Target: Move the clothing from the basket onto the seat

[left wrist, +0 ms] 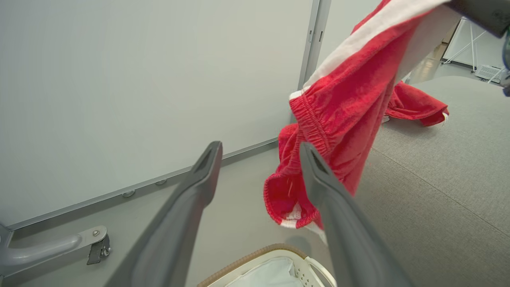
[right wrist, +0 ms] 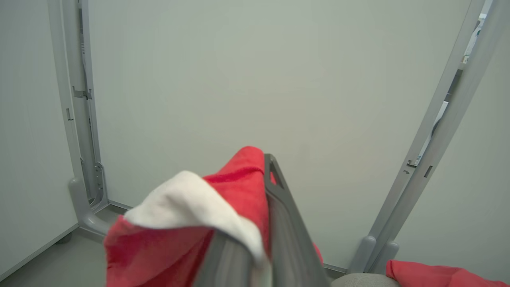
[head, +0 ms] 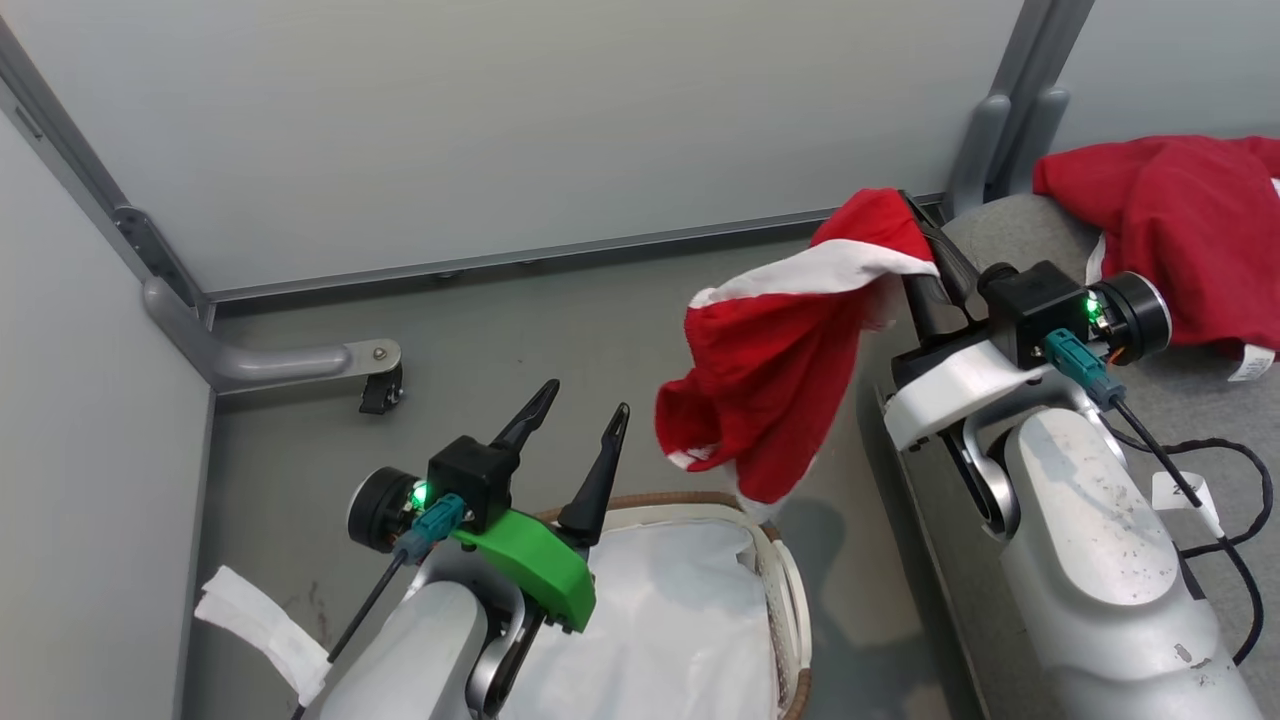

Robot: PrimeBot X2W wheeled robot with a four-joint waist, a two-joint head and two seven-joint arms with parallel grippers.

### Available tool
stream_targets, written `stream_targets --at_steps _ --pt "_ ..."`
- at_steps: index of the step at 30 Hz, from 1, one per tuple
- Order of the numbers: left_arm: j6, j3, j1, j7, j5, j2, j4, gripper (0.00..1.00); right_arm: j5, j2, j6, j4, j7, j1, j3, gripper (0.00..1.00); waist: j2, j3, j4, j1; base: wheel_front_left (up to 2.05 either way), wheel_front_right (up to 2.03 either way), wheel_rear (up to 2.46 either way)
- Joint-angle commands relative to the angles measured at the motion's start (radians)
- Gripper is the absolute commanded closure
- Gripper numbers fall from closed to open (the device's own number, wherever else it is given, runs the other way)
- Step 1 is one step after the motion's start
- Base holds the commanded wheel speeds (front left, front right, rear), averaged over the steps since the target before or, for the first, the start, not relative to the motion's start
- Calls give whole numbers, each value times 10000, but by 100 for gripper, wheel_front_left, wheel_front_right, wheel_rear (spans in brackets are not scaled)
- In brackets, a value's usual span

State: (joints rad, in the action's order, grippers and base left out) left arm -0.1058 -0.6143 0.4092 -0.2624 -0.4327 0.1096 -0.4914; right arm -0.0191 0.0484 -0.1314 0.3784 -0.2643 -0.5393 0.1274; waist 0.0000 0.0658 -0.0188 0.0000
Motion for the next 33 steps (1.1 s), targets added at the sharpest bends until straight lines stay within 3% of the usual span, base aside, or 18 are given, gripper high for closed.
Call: stream_targets --at_steps 1,9,16,22,28,33 --pt "-54 167 -208 -34 110 -20 51 0 34 40 14 -28 -1 188 13 100 0 -33 -105 0 0 0 0" --pt "-137 818 -861 -34 762 -219 247 0 -477 39 14 -186 -1 235 -264 100 0 29 -935 0 0 0 0" --pt "-212 1071 -1112 -35 1256 -400 362 0 -1027 37 14 -284 -1 510 -753 100 0 383 -2465 0 0 0 0" --pt "-245 884 -913 -35 1482 -479 459 0 -1151 34 14 -346 -1 592 -1137 100 0 639 -3337 0 0 0 0" --pt "-261 510 -633 -35 1540 -525 569 0 -1112 31 14 -429 -1 504 -1297 100 0 927 -3672 0 0 0 0" --pt "-264 196 -360 -35 1544 -534 744 0 -1345 28 14 -398 -1 32 -1426 100 0 1286 -3508 0 0 0 0"
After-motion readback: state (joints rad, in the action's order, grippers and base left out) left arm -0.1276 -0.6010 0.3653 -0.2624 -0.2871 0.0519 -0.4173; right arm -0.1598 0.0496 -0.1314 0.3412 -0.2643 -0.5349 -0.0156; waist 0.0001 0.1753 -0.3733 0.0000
